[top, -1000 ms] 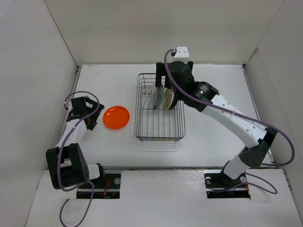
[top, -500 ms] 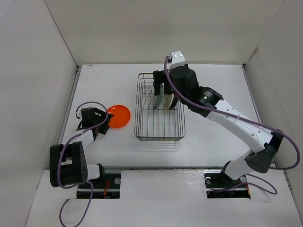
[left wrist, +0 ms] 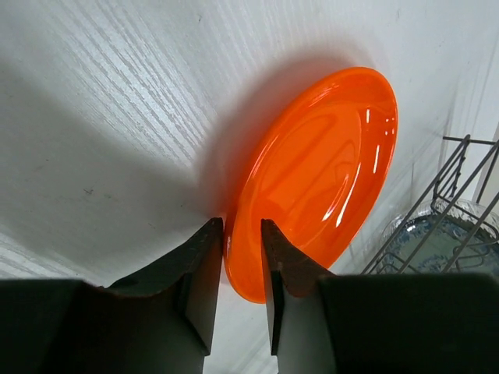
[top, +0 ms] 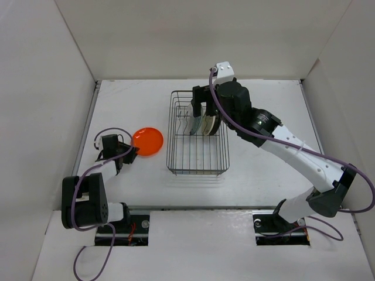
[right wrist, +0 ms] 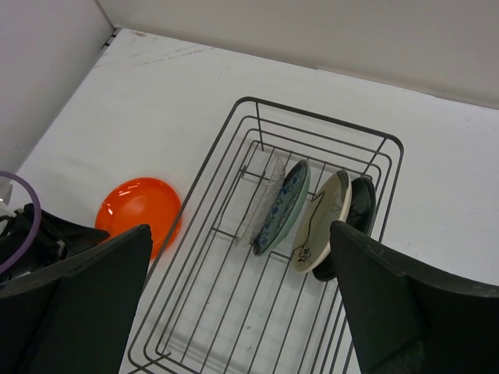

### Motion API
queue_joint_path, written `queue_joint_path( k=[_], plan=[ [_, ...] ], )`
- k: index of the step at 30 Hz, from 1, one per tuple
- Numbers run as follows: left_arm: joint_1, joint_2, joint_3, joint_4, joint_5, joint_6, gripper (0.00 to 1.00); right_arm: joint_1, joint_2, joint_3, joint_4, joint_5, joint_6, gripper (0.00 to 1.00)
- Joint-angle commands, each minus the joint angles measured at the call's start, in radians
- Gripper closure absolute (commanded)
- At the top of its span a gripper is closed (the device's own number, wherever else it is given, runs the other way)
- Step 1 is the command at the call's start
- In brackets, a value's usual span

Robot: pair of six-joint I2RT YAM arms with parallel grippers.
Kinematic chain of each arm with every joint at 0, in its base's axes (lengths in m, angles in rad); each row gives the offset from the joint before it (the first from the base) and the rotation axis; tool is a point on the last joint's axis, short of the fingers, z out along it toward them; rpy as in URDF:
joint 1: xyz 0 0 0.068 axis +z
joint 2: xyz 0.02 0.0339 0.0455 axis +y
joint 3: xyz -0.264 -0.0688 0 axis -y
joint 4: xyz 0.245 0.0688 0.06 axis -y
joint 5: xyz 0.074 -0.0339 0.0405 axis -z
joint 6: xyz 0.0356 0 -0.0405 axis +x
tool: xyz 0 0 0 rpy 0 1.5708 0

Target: Load the plates into the dish rack

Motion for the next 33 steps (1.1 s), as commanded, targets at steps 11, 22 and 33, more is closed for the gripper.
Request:
queue_joint_path(
  k=[11, 22, 33],
  plan=[
    [-0.004, 0.065, 0.039, -0.007, -0.025, -0.017, 0.77, 0.001, -0.032, -0.004, 0.062, -0.017, -0.016, 0.0],
    [-0.004, 0.111, 0.089, -0.051, -0.058, -0.026, 1.0, -0.008, -0.041, -0.025, 0.071, -0.017, -0.016, 0.0],
    [-0.013, -0.045, 0.186, -0.154, -0.149, 0.052, 1.0, -0.079, -0.03, -0.06, 0.137, -0.238, -0.016, 0.0]
  ],
)
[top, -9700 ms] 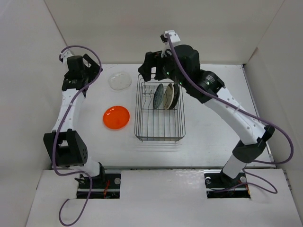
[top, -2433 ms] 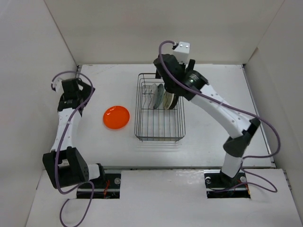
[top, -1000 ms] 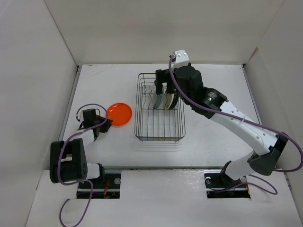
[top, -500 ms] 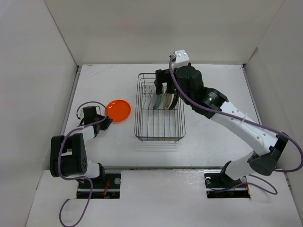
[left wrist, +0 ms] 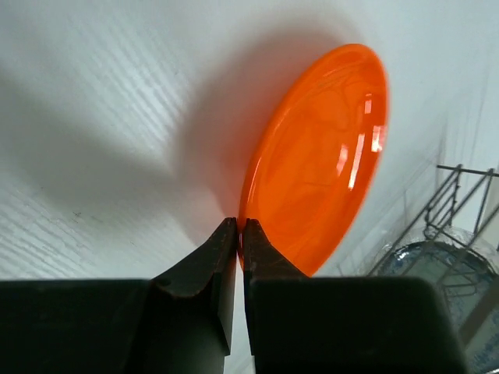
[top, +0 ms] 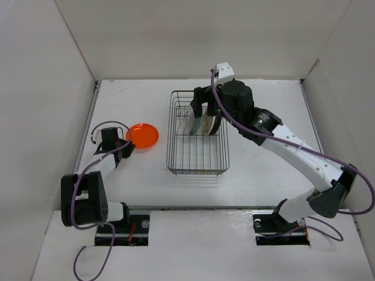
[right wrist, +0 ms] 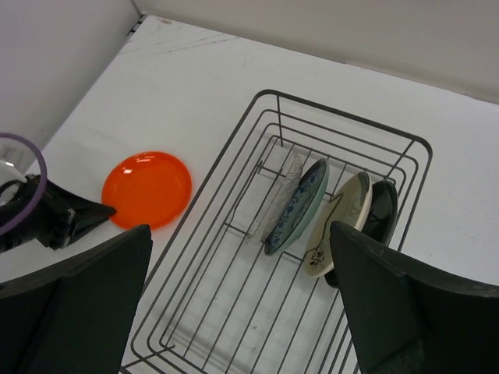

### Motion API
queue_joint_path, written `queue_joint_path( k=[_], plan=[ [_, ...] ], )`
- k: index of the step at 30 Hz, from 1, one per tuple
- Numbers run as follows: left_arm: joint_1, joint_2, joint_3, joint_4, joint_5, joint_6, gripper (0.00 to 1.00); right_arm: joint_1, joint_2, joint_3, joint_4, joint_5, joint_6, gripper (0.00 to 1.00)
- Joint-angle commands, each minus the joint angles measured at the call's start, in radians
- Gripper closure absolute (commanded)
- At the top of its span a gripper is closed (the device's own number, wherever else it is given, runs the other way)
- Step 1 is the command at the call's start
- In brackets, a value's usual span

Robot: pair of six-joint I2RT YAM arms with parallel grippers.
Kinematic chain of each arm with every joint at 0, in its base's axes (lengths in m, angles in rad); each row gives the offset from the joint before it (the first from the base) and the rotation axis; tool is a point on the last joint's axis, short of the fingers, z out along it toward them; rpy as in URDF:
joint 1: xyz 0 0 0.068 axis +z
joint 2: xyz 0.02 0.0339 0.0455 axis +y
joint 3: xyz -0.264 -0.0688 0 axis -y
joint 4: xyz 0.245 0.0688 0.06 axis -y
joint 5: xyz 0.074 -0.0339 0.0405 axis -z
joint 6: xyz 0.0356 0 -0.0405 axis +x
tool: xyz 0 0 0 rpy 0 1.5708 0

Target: Load the plates into the dish rack

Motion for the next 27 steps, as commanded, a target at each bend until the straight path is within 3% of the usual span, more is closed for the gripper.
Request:
queue_joint_path(
  k=[1, 8, 18, 27],
  plan=[
    [-0.007, -0.128, 0.108, -0.101, -0.093, 0.069, 1.0, -0.031, -0.029, -0.021, 0.118, -0.15, -0.009, 0.0],
    [-0.049, -0.346, 0.306, -0.264, -0.155, 0.221, 1.0, -0.101, 0.001, 0.037, 0.178, -0.368, -0.02, 0.0],
    [-0.069, -0.479, 0.424, -0.275, 0.116, 0.434, 1.0, -0.198, 0.191, 0.206, 0.258, -0.633, -0.009, 0.0],
    [-0.069, -0.505, 0.415, -0.109, 0.337, 0.402, 1.0, -0.198, 0.346, 0.27, 0.258, -0.745, 0.06, 0.01]
  ],
)
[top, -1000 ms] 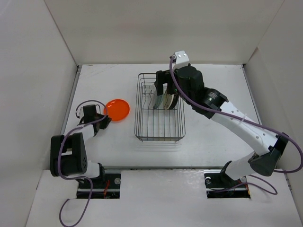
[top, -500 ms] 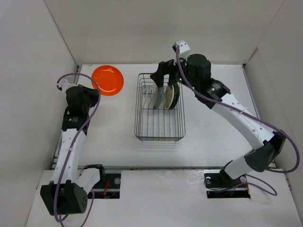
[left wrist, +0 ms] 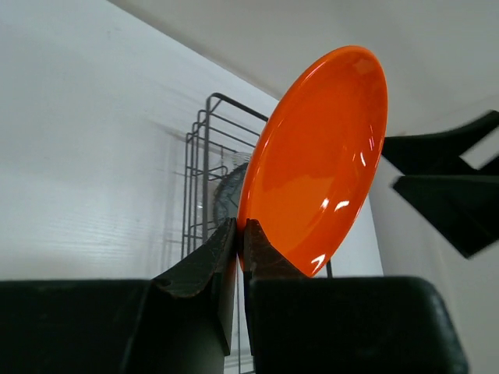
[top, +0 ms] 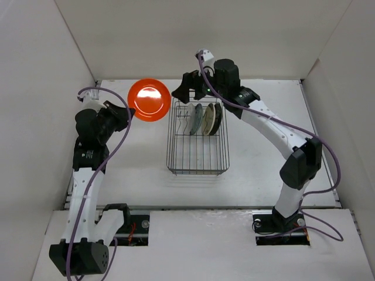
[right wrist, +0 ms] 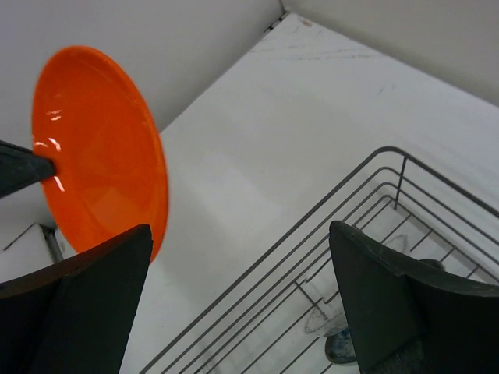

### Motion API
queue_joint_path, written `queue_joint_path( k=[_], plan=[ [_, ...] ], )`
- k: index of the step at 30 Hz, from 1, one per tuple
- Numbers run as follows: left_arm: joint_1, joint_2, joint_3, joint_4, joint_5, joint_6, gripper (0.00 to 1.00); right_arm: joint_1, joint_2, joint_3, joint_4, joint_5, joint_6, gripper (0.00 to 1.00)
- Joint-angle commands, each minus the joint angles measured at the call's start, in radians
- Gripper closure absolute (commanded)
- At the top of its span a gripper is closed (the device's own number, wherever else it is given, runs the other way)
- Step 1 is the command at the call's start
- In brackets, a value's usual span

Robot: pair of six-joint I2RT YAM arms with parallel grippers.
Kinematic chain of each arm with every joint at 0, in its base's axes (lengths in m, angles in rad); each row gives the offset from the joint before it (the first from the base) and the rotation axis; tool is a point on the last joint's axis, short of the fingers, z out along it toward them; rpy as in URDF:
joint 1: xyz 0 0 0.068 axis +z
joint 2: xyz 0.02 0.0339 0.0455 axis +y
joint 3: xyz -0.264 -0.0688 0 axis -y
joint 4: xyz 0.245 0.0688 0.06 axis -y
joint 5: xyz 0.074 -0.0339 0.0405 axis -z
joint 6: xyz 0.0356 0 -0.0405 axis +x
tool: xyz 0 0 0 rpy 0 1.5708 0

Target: Load the plates into the dish rack

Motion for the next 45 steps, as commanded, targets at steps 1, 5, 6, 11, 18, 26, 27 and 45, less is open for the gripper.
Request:
queue_joint_path(
  k=[1, 5, 6, 11, 18, 26, 27, 45],
  plan=[
    [-0.005, -0.006, 0.019, 0.149, 0.128, -0.012, 1.0, 0.003, 0.027, 0.054, 0.057, -0.107, 0.046, 0.01],
    [-0.005, 0.014, 0.009, 0.197, 0.159, -0.036, 1.0, 0.003, 0.049, 0.054, 0.076, -0.159, 0.072, 0.03],
    [-0.005, 0.014, 0.009, 0.197, 0.159, -0.036, 1.0, 0.003, 0.049, 0.054, 0.087, -0.159, 0.081, 0.03],
    [-0.005, 0.035, 0.0, 0.218, 0.177, -0.045, 1.0, -0.006, 0.04, 0.054, 0.096, -0.153, 0.081, 0.03],
    [-0.005, 0.055, -0.05, 0.306, 0.219, -0.095, 1.0, -0.006, 0.087, 0.074, 0.154, -0.328, 0.168, 0.25],
    [-0.005, 0.084, -0.06, 0.341, 0.239, -0.118, 0.99, 0.003, 0.098, 0.056, 0.176, -0.337, 0.211, 0.86],
    [-0.005, 0.084, -0.06, 0.341, 0.239, -0.118, 0.97, 0.003, 0.098, 0.056, 0.176, -0.337, 0.222, 0.91],
    [-0.005, 0.104, 0.213, -0.288, -0.308, 0.062, 0.0, 0.155, 0.202, 0.411, -0.635, 1.126, 0.46, 1.0]
  ],
)
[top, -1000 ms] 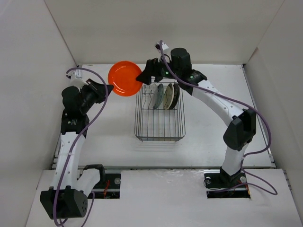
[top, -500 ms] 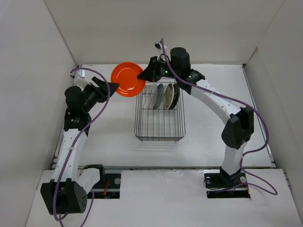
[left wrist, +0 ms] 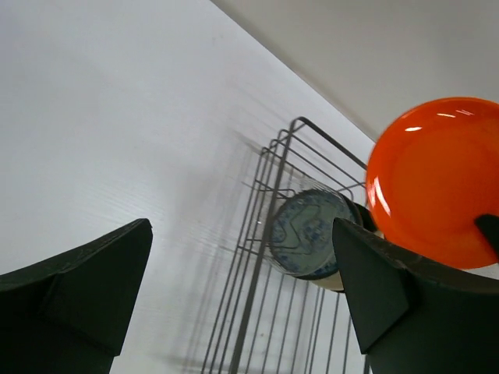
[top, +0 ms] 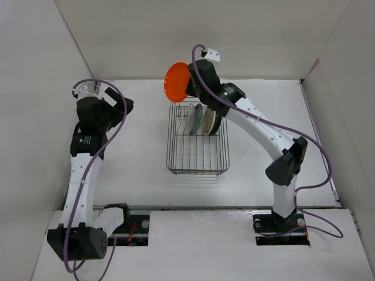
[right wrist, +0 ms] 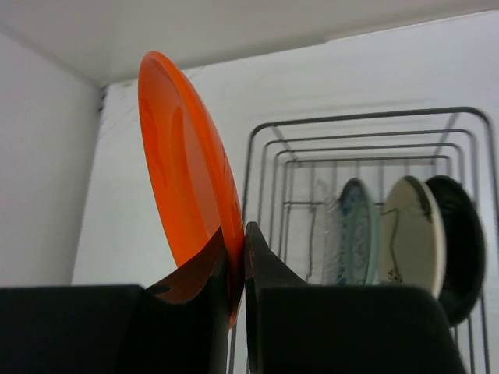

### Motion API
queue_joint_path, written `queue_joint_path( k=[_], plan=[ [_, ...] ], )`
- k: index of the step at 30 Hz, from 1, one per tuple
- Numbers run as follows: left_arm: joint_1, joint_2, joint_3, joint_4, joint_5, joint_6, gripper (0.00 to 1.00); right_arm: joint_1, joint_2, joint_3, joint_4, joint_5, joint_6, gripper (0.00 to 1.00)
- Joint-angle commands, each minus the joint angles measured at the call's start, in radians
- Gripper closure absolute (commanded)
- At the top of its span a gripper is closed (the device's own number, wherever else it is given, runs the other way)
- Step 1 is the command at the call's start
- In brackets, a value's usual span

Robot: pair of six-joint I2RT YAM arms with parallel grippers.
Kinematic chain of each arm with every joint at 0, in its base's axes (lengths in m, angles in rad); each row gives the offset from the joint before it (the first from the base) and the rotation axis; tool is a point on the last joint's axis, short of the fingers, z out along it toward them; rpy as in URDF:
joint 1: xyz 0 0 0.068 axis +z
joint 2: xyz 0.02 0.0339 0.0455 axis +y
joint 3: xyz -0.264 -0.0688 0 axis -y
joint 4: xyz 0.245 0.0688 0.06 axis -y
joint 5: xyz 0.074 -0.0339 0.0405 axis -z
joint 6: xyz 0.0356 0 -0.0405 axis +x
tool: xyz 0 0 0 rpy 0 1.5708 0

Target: Load the plates into the dish rack

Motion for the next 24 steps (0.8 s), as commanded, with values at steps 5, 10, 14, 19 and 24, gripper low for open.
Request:
queue_joint_path(
  k=[5, 10, 14, 19, 24],
  plan=[
    [-0.001, -0.052, 0.107, -0.214, -0.232, 0.142, 0.0, 0.004, 0.092, 0.156, -0.319, 0.398, 0.176, 1.0],
    [-0.001, -0.076, 0.084, -0.227, -0.256, 0.154, 0.0, 0.028, 0.114, 0.165, -0.374, 0.429, 0.289, 1.0],
    [-0.001, -0.076, 0.062, -0.207, -0.227, 0.154, 0.0, 0.059, 0.229, 0.333, -0.521, 0.456, 0.364, 1.0],
    [-0.001, -0.066, 0.061, -0.198, -0.216, 0.145, 0.0, 0.081, 0.335, 0.473, -0.631, 0.476, 0.41, 1.0],
    [-0.001, -0.076, 0.052, -0.188, -0.207, 0.145, 0.0, 0.081, 0.335, 0.446, -0.64, 0.498, 0.447, 1.0]
  ],
)
